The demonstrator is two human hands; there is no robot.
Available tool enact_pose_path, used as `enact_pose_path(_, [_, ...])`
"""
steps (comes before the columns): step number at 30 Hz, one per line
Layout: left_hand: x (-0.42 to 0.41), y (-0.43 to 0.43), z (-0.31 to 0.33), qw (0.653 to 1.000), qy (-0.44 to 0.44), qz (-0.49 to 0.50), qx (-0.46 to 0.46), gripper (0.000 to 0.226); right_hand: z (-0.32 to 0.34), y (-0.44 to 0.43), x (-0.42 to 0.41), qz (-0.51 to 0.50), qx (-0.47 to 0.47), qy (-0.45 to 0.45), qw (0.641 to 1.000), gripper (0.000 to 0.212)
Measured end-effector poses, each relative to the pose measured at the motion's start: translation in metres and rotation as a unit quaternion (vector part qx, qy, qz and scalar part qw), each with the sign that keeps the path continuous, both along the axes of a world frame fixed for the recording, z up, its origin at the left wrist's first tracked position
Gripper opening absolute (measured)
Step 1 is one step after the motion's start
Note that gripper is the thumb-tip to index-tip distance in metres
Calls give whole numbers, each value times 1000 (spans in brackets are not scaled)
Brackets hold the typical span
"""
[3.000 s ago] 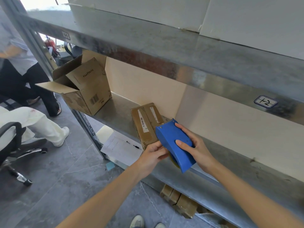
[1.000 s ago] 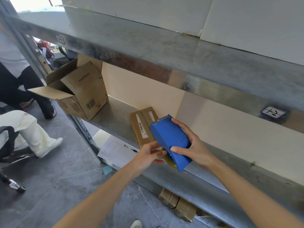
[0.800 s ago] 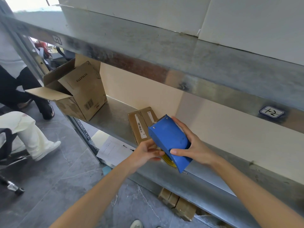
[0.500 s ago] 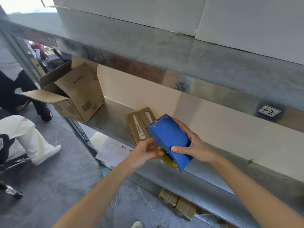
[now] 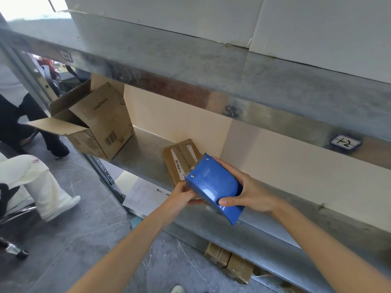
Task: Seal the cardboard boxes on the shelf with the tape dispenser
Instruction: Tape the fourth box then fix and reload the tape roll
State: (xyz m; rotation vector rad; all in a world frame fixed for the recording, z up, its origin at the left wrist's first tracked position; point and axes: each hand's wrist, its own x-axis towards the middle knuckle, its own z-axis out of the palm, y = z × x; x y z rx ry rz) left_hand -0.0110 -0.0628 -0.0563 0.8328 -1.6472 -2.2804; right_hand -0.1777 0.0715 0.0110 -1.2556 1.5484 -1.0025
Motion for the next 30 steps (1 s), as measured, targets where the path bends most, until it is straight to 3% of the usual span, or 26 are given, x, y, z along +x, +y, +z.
enact_pose_path(3, [-3, -1, 0, 1000, -19, 3, -16, 41, 0, 0, 3, 21, 0, 16, 1000, 95])
enact_pose_path(8, [-6, 0, 4, 998, -45, 44, 3, 21, 0, -1, 7, 35, 4, 27, 999, 95])
enact_pose_path(12, [2, 7, 10, 1000, -10, 2, 2, 19, -4, -2, 8, 30, 8, 36, 999, 96])
enact_pose_path(15, [6, 7, 11, 999, -8, -44, 13, 34, -5, 0, 8, 27, 14, 40, 999, 96])
enact_pose_path(21, [7, 12, 5, 987, -18, -82, 138, 42, -1, 2, 7, 4, 6, 8, 1000, 93])
enact_pose_path(27, [7, 12, 2, 985, -6, -86, 152, 40, -1, 2, 7, 9, 6, 14, 1000, 96])
enact_pose_path(30, [5, 10, 1, 990, -11, -62, 127, 28, -2, 1, 5, 3, 12, 7, 1000, 95])
